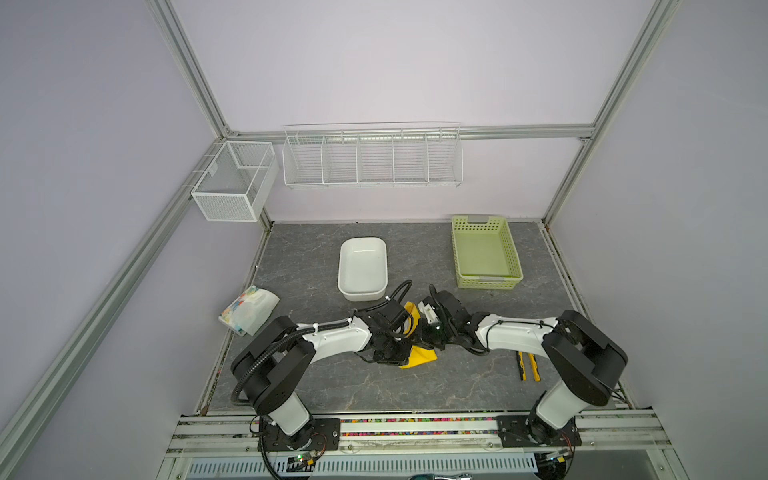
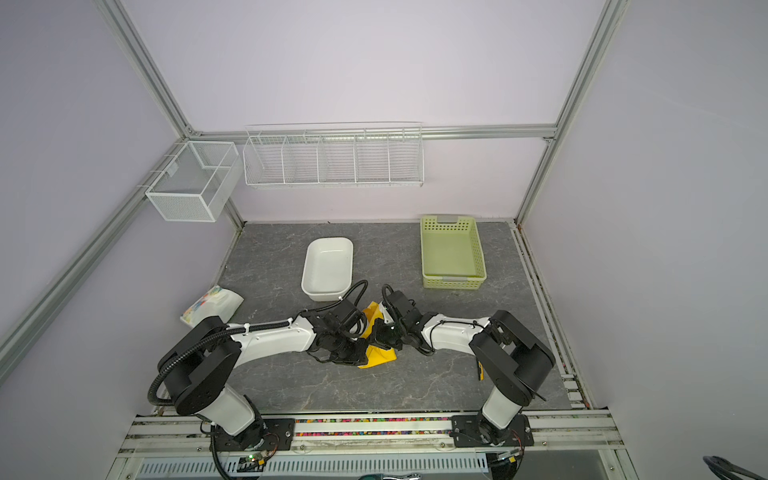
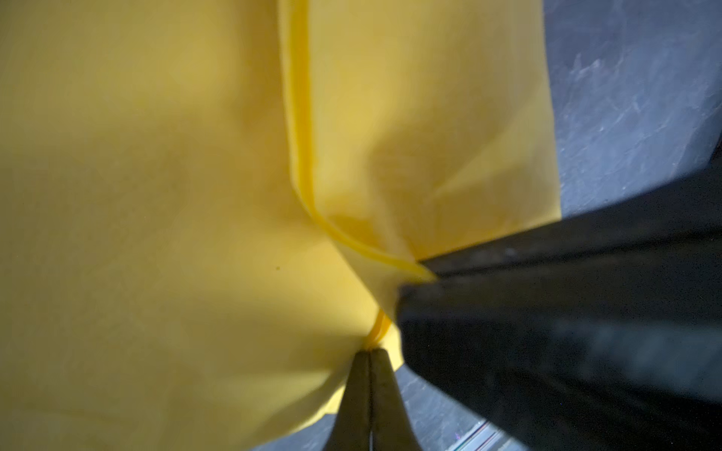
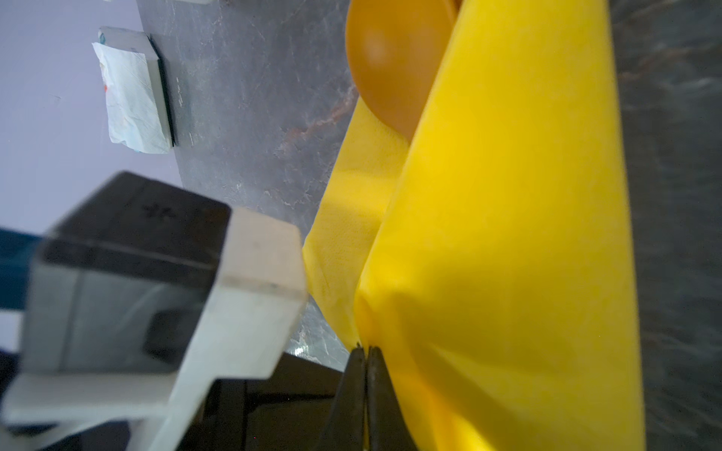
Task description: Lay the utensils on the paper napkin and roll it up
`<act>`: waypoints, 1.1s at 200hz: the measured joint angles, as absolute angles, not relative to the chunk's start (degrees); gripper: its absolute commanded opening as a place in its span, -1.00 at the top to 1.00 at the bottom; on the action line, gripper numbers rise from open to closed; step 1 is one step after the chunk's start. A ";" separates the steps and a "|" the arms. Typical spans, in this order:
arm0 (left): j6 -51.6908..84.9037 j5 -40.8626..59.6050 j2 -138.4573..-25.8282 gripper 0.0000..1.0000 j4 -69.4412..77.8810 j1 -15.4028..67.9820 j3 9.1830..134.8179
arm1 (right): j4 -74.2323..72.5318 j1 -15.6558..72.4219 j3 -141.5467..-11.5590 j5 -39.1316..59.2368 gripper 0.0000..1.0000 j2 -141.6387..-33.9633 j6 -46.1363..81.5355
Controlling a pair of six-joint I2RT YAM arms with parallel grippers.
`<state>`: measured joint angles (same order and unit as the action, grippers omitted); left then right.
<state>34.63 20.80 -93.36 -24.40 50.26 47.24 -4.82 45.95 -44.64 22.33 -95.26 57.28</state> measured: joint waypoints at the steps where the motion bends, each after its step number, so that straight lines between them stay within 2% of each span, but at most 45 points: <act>1: 34.63 20.80 -93.36 1.00 -24.40 50.26 47.24 | -4.84 45.98 -44.66 22.33 0.87 -95.29 57.28; 151: 34.50 20.53 -93.06 0.97 -24.82 50.11 47.24 | -8.80 46.35 -44.84 22.72 0.87 -99.94 58.33; 220: 33.61 16.36 -85.49 0.96 -29.06 47.40 47.24 | -7.97 46.35 -44.84 21.87 0.87 -100.79 58.24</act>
<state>33.61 16.36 -85.49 -29.06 47.40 47.24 -7.97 46.35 -44.84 21.87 -100.79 58.24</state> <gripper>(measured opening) 0.047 0.068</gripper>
